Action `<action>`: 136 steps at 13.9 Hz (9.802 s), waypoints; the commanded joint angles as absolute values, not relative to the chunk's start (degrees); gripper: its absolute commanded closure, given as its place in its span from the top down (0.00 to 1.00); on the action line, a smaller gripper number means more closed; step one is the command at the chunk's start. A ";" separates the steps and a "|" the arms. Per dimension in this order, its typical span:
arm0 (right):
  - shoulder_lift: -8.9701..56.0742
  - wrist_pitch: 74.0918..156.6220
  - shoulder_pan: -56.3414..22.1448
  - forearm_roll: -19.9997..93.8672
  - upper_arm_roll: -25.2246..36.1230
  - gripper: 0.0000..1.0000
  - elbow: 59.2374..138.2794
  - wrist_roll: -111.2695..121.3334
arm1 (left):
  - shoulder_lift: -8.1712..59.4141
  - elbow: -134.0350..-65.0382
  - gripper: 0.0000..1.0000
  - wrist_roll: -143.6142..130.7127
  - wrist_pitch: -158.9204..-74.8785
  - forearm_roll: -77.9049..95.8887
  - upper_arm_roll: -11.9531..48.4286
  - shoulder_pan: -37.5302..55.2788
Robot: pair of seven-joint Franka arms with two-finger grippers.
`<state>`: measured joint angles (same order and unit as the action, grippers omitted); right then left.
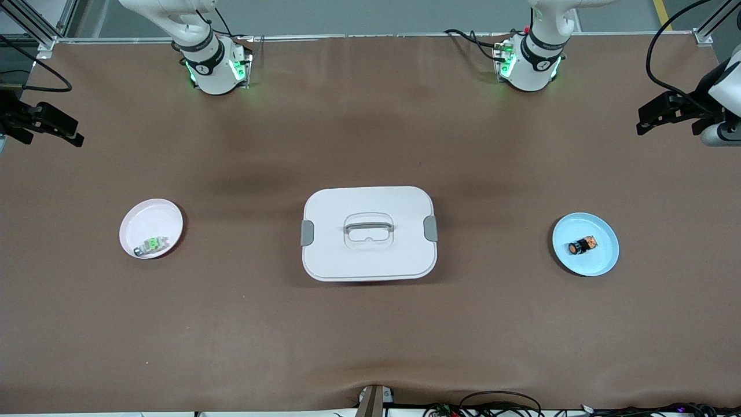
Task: Transfer orange switch to right arm and place
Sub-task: 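Move the left gripper over the orange switch on the blue plate, then lower the left gripper and close it on the orange switch, then lift the switch with the left gripper while the right gripper approaches, then grasp the orange switch with the right gripper beside the left gripper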
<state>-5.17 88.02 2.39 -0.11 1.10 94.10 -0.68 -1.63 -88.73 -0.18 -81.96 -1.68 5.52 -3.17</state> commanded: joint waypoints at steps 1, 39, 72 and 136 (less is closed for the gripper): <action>-4.57 87.28 3.08 0.35 0.62 1.00 92.90 -0.09 | 1.75 -85.43 1.00 0.70 -80.60 -3.95 5.71 -3.60; -4.57 87.28 3.25 0.35 0.62 1.00 92.90 -0.18 | 24.96 -111.80 1.00 -4.39 -135.17 -5.54 5.54 -9.76; -3.25 80.96 -13.62 6.12 0.88 1.00 90.88 -21.77 | 29.72 -110.57 0.00 -9.23 -141.94 -4.92 5.54 -11.87; 5.27 147.57 -46.32 38.41 0.62 0.57 111.45 -52.91 | 25.58 -82.79 0.00 -92.64 -106.44 31.29 32.52 9.76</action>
